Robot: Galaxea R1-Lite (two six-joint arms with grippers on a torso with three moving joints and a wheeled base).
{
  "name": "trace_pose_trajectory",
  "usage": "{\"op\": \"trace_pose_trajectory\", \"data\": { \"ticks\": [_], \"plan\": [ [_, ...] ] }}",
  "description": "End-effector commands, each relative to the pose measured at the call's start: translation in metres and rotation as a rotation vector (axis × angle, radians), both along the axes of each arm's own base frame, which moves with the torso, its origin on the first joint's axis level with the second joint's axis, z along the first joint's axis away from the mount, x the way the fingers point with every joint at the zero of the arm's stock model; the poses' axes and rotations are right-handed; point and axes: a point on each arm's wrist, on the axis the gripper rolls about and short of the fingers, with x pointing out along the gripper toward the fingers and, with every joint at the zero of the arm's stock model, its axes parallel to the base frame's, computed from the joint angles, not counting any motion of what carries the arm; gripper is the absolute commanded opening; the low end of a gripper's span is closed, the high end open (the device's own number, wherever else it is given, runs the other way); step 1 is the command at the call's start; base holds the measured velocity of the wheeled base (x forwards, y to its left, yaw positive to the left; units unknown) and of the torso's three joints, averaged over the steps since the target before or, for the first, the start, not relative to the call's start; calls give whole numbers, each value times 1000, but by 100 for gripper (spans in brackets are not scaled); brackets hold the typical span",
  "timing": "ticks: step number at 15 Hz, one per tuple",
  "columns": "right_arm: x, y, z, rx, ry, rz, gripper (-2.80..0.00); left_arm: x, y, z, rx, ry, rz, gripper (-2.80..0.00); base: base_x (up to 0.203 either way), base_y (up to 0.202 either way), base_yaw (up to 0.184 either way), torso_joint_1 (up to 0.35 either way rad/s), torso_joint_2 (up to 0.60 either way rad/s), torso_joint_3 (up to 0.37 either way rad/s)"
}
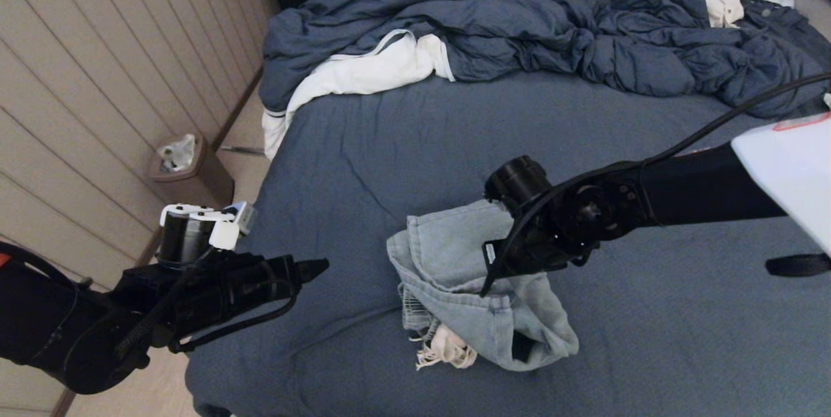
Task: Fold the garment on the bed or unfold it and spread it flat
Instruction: Fold the blue shorts
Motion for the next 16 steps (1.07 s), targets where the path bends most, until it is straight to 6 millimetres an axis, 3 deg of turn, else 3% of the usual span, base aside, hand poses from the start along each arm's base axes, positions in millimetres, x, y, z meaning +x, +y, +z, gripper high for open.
{"op": "trace_pose_trajectory", "data": {
  "ticks": [1,9,12,16],
  "plan": [
    [-18,15,-6,-16,31,58,-280,0,0,1,-4,-3,2,0,0,0,0,0,0,0],
    [-112,107,-9,-7,69,421,-280,-2,1,8,-19,-25,4,0,0,0,0,0,0,0],
    [-111,101,-9,9,87,406,-280,-2,1,7,-18,-24,4,0,0,0,0,0,0,0],
    [-84,50,11,48,48,247,-280,-3,1,7,-17,-22,4,0,0,0,0,0,0,0]
  ]
}}
